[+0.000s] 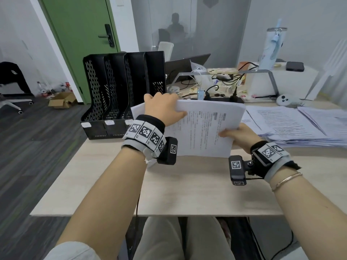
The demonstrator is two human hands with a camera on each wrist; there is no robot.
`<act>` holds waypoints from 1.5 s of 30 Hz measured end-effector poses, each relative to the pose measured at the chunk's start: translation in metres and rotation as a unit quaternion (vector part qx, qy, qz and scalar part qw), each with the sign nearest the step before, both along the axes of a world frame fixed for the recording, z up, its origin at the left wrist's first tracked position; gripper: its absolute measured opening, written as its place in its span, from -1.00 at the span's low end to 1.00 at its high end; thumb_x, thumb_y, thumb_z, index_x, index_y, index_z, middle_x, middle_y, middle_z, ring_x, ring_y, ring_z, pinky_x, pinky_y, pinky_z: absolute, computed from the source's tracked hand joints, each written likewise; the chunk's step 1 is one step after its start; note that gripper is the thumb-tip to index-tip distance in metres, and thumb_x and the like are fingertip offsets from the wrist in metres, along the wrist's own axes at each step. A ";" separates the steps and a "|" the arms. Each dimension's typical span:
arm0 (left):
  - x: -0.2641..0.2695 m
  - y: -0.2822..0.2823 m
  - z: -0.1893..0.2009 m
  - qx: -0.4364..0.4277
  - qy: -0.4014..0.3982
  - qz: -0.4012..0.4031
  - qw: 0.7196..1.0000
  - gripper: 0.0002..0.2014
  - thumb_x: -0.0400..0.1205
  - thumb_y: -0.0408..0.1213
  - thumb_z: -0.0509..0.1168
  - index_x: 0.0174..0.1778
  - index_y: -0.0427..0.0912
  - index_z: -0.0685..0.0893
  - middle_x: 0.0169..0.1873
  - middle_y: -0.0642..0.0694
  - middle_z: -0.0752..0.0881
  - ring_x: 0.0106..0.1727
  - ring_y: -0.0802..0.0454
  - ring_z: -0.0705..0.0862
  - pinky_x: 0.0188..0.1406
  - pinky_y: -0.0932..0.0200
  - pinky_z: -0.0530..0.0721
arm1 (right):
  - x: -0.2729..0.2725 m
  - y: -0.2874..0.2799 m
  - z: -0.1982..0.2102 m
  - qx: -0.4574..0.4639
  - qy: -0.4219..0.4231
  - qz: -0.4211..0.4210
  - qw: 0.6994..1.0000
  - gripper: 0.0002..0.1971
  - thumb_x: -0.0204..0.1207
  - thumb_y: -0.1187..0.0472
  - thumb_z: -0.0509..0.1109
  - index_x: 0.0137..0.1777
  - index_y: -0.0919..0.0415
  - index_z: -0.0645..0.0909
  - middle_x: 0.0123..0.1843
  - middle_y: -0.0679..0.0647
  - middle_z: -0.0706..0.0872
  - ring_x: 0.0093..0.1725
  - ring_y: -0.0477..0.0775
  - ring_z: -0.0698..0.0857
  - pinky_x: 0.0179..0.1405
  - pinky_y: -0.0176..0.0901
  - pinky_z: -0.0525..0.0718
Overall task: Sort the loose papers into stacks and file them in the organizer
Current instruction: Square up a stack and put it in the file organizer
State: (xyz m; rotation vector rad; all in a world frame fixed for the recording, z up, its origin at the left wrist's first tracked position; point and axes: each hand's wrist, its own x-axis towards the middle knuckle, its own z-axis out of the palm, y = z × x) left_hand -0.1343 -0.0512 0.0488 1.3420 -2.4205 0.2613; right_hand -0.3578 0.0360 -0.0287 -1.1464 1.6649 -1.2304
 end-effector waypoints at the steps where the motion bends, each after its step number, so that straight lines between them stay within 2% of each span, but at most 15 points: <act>1: 0.001 0.000 0.002 0.009 -0.008 -0.003 1.000 -0.71 0.60 0.11 0.16 -0.06 -0.04 0.57 -0.16 0.02 0.63 0.03 -0.08 0.58 0.17 -0.08 0.28 | 0.000 0.001 -0.001 0.006 0.005 0.006 1.000 -0.76 0.43 0.44 0.41 -0.06 0.06 0.67 0.13 0.17 0.75 0.17 0.21 0.70 0.28 0.31 0.60; 5: 0.006 -0.001 0.005 0.028 0.038 -0.015 0.999 -0.78 0.66 -0.07 0.12 -0.13 -0.05 0.62 -0.21 0.02 0.62 -0.02 -0.08 0.59 0.12 -0.04 0.28 | -0.005 0.005 -0.001 -0.005 0.020 -0.013 1.000 -0.87 0.43 0.24 0.51 -0.04 0.08 0.70 0.09 0.13 0.78 0.09 0.15 0.74 0.21 0.21 0.66; 8: 0.016 -0.004 0.002 0.058 0.137 -0.002 0.989 -0.78 0.66 -0.06 0.15 -0.15 -0.04 0.64 -0.25 0.01 0.64 -0.08 -0.06 0.56 0.06 -0.01 0.27 | -0.010 0.007 -0.003 -0.065 -0.016 -0.094 0.993 -0.76 0.33 0.08 0.60 -0.04 0.10 0.73 0.04 0.14 0.80 0.04 0.19 0.77 0.18 0.20 0.69; 11: 0.024 -0.008 -0.005 0.111 0.210 0.009 0.971 -0.75 0.64 -0.06 0.16 -0.22 -0.07 0.64 -0.31 0.00 0.65 -0.12 -0.06 0.61 0.09 -0.02 0.34 | -0.011 0.006 -0.001 -0.125 -0.104 -0.152 0.975 -0.58 0.37 0.18 0.58 0.23 0.15 0.61 0.14 0.20 0.74 0.03 0.15 0.73 0.16 0.14 0.69; 13: 0.030 -0.013 -0.012 0.165 0.282 0.001 0.945 -0.74 0.61 -0.07 0.18 -0.23 -0.14 0.64 -0.29 -0.08 0.67 -0.15 -0.08 0.65 0.10 -0.08 0.49 | -0.009 0.002 0.005 -0.162 -0.198 -0.177 0.950 -0.46 0.42 0.25 0.54 0.40 0.14 0.47 0.19 0.18 0.68 -0.05 0.08 0.72 0.02 0.04 0.72; 16: 0.037 -0.015 -0.021 0.212 0.418 -0.020 0.883 -0.74 0.61 -0.16 0.20 -0.20 -0.31 0.59 -0.29 -0.17 0.60 -0.25 -0.04 0.59 -0.17 0.03 0.58 | 0.002 -0.005 0.013 -0.180 -0.307 -0.133 0.925 -0.49 0.46 0.31 0.48 0.39 0.15 0.42 0.07 0.14 0.73 -0.14 0.09 0.73 -0.18 -0.04 0.76; 20: 0.038 -0.013 -0.035 0.217 0.485 -0.008 0.847 -0.76 0.64 -0.19 0.20 -0.14 -0.32 0.62 -0.27 -0.07 0.61 -0.26 0.05 0.56 -0.27 0.16 0.53 | 0.037 -0.012 0.020 -0.124 -0.239 -0.016 0.963 -0.87 0.54 0.32 0.38 0.06 0.19 0.64 -0.05 0.04 0.79 -0.07 0.05 0.76 -0.17 -0.10 0.78; 22: 0.038 -0.011 -0.044 0.216 0.506 -0.005 0.835 -0.81 0.66 -0.21 0.19 -0.15 -0.24 0.59 -0.25 -0.04 0.60 -0.26 0.10 0.54 -0.29 0.19 0.50 | 0.052 -0.016 0.019 -0.102 -0.218 0.030 0.970 -0.84 0.57 0.36 0.34 0.11 0.21 0.64 -0.01 0.03 0.79 -0.03 0.04 0.77 -0.06 -0.12 0.78; 24: 0.038 -0.010 -0.053 0.200 0.523 -0.014 0.828 -0.86 0.68 -0.25 0.17 -0.12 -0.22 0.56 -0.21 -0.04 0.60 -0.22 0.12 0.54 -0.23 0.19 0.49 | 0.062 -0.018 0.018 -0.107 -0.125 0.017 0.986 -0.76 0.58 0.34 0.34 0.23 0.28 0.62 0.08 0.10 0.74 0.08 0.12 0.74 0.03 -0.14 0.73; 28: 0.035 -0.004 -0.058 0.151 0.546 -0.047 0.823 -0.91 0.71 -0.32 0.15 0.06 -0.24 0.52 -0.03 0.01 0.65 -0.03 0.14 0.60 -0.11 0.36 0.55 | 0.073 -0.018 0.028 -0.169 0.022 -0.031 0.985 -0.74 0.61 0.29 0.32 0.26 0.31 0.62 0.08 0.07 0.70 0.03 0.00 0.68 -0.17 -0.40 0.62; 31: 0.030 0.004 -0.062 0.142 0.549 -0.057 0.821 -0.93 0.72 -0.30 0.16 0.06 -0.20 0.41 -0.11 0.13 0.58 -0.02 0.12 0.59 -0.04 0.24 0.57 | 0.077 -0.016 0.031 -0.180 0.039 0.008 0.983 -0.70 0.54 0.34 0.40 0.26 0.22 0.58 0.04 -0.05 0.70 -0.02 -0.15 0.68 -0.20 -0.50 0.60; 35: 0.029 0.003 -0.071 0.171 0.579 -0.059 0.795 -0.87 0.73 -0.30 0.13 0.17 -0.17 0.38 -0.06 0.23 0.56 0.05 0.12 0.60 0.17 0.01 0.63 | 0.078 -0.011 0.025 -0.150 0.030 0.059 0.986 -0.77 0.56 0.34 0.37 0.19 0.19 0.60 0.06 0.02 0.72 -0.03 -0.14 0.70 -0.06 -0.27 0.65; 39: 0.028 0.005 -0.058 0.138 0.611 -0.067 0.777 -0.93 0.75 -0.28 0.10 0.05 -0.21 0.40 -0.18 0.19 0.58 -0.22 0.44 0.61 -0.15 0.35 0.61 | 0.078 -0.009 0.033 -0.179 0.009 0.015 0.984 -0.84 0.62 0.31 0.29 0.14 0.22 0.65 -0.03 -0.04 0.73 -0.15 -0.28 0.69 -0.19 -0.41 0.65; 41: 0.028 0.005 -0.055 0.136 0.627 -0.081 0.763 -0.89 0.73 -0.24 0.15 0.03 -0.21 0.39 -0.17 0.18 0.60 -0.24 0.49 0.62 -0.20 0.41 0.61 | 0.076 -0.009 0.037 -0.190 -0.015 0.026 0.981 -0.85 0.58 0.32 0.35 0.10 0.17 0.66 -0.05 -0.08 0.75 -0.14 -0.26 0.73 -0.17 -0.40 0.70; 45: 0.022 0.007 -0.066 0.168 0.615 -0.052 0.768 -0.85 0.71 -0.18 0.19 0.09 -0.17 0.42 -0.10 0.22 0.60 -0.08 0.32 0.62 0.05 0.14 0.64 | 0.083 -0.009 0.022 -0.124 0.027 0.047 0.991 -0.75 0.53 0.26 0.43 0.20 0.20 0.65 0.06 0.03 0.75 0.03 -0.02 0.74 0.10 -0.07 0.70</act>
